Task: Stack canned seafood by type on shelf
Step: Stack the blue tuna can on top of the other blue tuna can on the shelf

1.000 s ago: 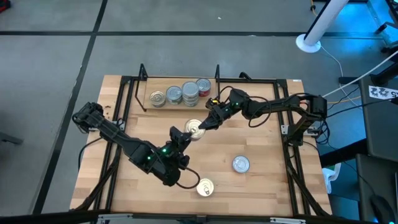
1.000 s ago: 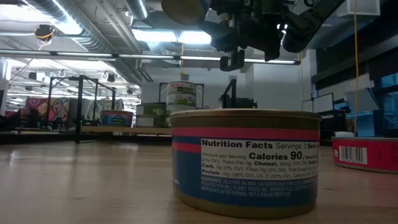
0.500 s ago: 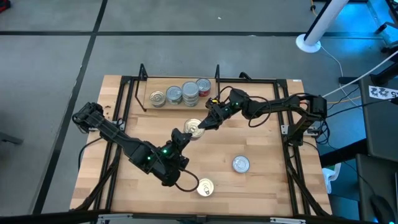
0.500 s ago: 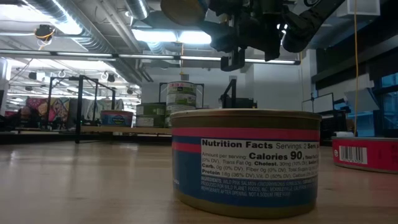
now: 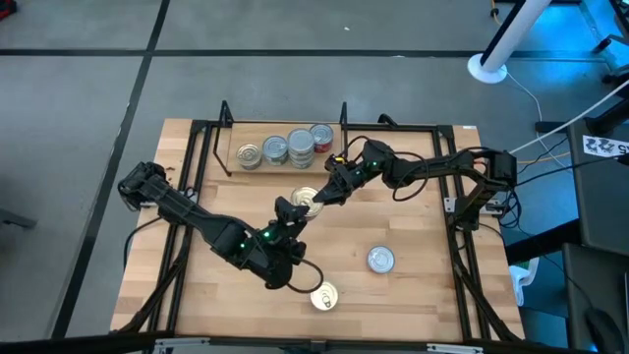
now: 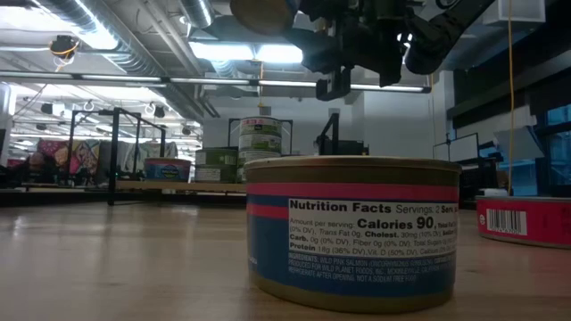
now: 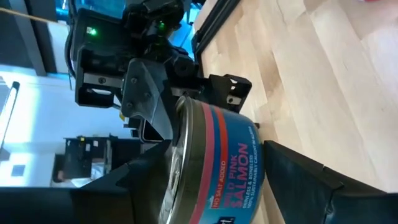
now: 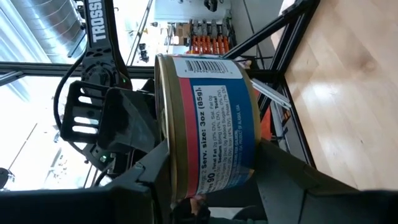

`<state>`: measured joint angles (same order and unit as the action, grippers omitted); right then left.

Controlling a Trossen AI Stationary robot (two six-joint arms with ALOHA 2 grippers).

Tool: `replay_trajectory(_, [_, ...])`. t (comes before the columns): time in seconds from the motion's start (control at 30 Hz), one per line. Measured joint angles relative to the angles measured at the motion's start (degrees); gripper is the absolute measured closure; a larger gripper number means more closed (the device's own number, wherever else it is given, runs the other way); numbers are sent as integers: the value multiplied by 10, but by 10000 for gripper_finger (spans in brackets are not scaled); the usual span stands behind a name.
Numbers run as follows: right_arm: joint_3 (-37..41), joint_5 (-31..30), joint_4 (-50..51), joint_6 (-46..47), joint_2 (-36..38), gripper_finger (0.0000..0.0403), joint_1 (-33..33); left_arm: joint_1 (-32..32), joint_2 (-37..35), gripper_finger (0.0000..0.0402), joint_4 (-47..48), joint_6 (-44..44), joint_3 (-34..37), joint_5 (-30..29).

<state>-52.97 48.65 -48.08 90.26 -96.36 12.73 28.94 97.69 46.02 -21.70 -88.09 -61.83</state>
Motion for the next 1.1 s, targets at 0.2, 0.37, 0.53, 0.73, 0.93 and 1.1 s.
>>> replay_trajectory(0.2, [0,4,1,0,0,228,0,-6,1,148,1,-42,0,-1])
replay_trajectory(0.37, [0,4,1,0,0,228,0,-6,1,154,2,-122,0,-1])
replay_trajectory(0.53, [0,4,-2,-1,0,228,0,-6,1,188,3,-168,0,-6])
replay_trajectory(0.73, [0,0,-14,-7,0,228,0,-6,1,213,17,-175,0,-16])
replay_trajectory(0.93, [0,-11,-14,-18,0,200,0,-5,1,213,17,-174,0,-20])
replay_trajectory(1.1, [0,-14,-15,-20,0,152,0,-4,1,213,17,-165,0,-19])
